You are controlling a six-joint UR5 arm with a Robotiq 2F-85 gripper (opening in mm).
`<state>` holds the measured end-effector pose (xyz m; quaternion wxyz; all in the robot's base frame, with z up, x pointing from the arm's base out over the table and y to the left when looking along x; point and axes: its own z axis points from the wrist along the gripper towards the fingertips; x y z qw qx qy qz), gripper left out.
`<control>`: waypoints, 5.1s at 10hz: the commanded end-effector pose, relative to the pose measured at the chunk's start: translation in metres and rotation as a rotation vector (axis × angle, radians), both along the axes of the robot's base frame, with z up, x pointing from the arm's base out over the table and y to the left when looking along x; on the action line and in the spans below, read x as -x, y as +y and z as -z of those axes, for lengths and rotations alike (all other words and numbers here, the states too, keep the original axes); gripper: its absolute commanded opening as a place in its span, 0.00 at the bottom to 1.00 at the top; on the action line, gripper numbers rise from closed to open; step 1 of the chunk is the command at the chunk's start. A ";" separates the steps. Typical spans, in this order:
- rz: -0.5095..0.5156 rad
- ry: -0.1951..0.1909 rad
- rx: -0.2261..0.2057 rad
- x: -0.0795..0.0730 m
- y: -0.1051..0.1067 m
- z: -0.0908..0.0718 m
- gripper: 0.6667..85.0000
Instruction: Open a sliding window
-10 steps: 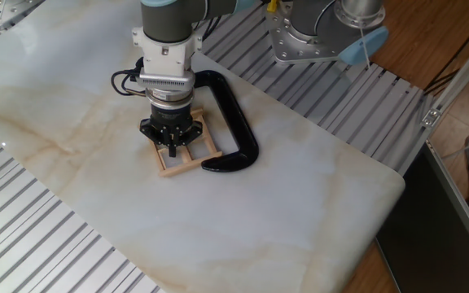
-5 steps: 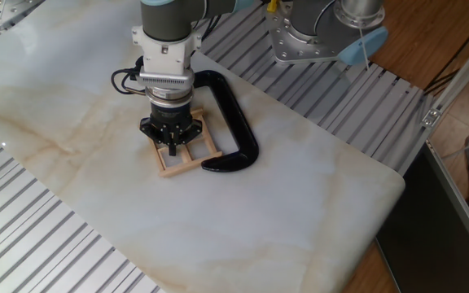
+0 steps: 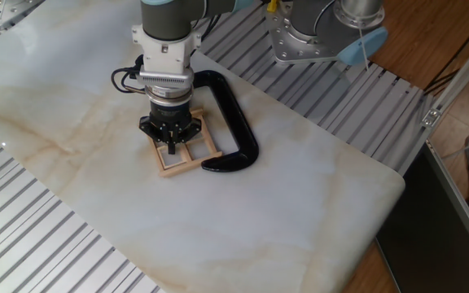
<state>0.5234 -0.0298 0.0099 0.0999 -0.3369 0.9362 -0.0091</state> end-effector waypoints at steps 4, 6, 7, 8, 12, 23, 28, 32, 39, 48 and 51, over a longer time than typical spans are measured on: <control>0.011 0.000 -0.002 0.003 -0.009 0.003 0.00; 0.014 0.003 0.004 0.006 -0.011 0.002 0.00; 0.015 0.004 0.005 0.006 -0.011 0.002 0.00; 0.018 0.006 0.006 0.007 -0.011 0.002 0.00; 0.020 0.009 0.009 0.008 -0.012 0.002 0.00; 0.037 0.035 0.041 0.018 -0.025 0.005 0.00; 0.057 0.040 0.046 0.019 -0.030 0.002 0.00; 0.051 0.045 0.048 0.021 -0.042 0.001 0.00; 0.053 0.043 0.050 0.021 -0.045 0.004 0.00; 0.142 0.024 0.056 0.008 -0.036 -0.025 0.00; 0.415 0.049 0.083 0.003 -0.047 -0.082 0.00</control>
